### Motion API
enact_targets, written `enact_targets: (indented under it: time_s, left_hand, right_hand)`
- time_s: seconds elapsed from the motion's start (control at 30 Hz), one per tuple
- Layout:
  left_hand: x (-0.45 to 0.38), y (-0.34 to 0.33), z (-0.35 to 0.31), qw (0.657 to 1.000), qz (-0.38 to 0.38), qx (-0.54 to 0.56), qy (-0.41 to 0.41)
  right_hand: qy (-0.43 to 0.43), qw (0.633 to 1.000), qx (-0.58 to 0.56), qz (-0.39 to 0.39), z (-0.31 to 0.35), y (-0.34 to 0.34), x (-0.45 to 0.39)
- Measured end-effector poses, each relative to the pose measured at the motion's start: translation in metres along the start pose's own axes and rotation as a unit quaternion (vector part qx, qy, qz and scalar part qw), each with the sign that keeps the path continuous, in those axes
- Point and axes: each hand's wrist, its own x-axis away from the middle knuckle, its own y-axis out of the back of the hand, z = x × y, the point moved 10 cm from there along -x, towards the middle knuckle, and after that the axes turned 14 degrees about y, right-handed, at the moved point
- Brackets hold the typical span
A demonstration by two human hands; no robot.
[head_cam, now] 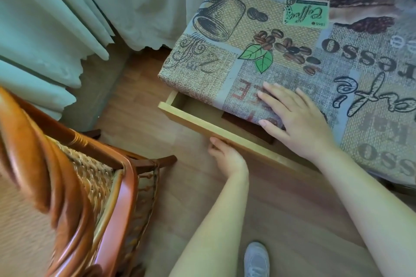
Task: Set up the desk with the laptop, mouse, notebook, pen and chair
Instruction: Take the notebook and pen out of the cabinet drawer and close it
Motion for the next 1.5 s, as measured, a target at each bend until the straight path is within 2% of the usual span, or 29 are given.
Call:
enact_targets:
  time_s: [0.03,0.07,0.1,0.17,0.23,0.27,0.3,0.33,0.47,0.67,0.8,1.07,1.33,1.5]
  left_hand:
    - [0.01,0.011,-0.025,0.991,-0.048,-0.06,-0.109]
    - [0.033,0.024,-0.054,0.955,-0.1,-0.131,-0.246]
    - [0.057,0.026,-0.076,0.894,-0.121,-0.207,-0.377]
    - [0.093,0.009,-0.091,0.725,-0.105,-0.345,-0.586]
    - [0.112,-0.009,-0.078,0.553,-0.069,-0.435,-0.707]
    - [0.12,-0.013,-0.071,0.493,-0.052,-0.455,-0.74]
    - [0.125,-0.015,-0.066,0.454,-0.04,-0.465,-0.759]
    - [0.128,-0.015,-0.065,0.434,-0.036,-0.47,-0.768]
    - [0.13,-0.018,-0.068,0.418,-0.043,-0.489,-0.764]
    - [0.136,-0.013,-0.069,0.433,-0.06,-0.493,-0.753]
    - [0.139,-0.007,-0.072,0.43,-0.071,-0.495,-0.752]
    - [0.122,0.013,-0.044,0.403,-0.024,-0.562,-0.722]
    - [0.112,0.016,-0.034,0.403,-0.004,-0.6,-0.692]
    - [0.102,0.029,-0.017,0.38,0.01,-0.624,-0.683]
  right_hand:
    - [-0.002,1.0,0.0,0.002,0.0,0.0,0.0]
    - [-0.003,1.0,-0.001,0.003,0.0,0.0,0.0]
    - [-0.004,1.0,0.0,0.005,0.0,0.0,0.0]
    - [-0.004,1.0,0.005,0.008,0.001,0.0,0.001]
    - [-0.005,1.0,0.007,0.01,0.001,-0.001,0.001]
    - [-0.006,1.0,0.011,0.01,0.001,-0.001,0.001]
    - [-0.007,1.0,0.015,0.012,0.002,-0.002,0.002]
    - [-0.009,1.0,0.02,0.012,0.002,-0.003,0.003]
    - [-0.023,0.999,0.024,0.008,0.004,-0.007,0.008]
    - [-0.059,0.997,0.04,-0.011,0.007,-0.007,0.022]
    - [-0.057,0.998,0.039,-0.016,0.008,-0.008,0.028]
    - [-0.053,0.998,0.034,-0.021,0.006,-0.011,0.028]
    - [-0.047,0.998,0.022,-0.024,0.006,-0.01,0.028]
    - [-0.047,0.999,0.014,-0.022,0.005,-0.013,0.029]
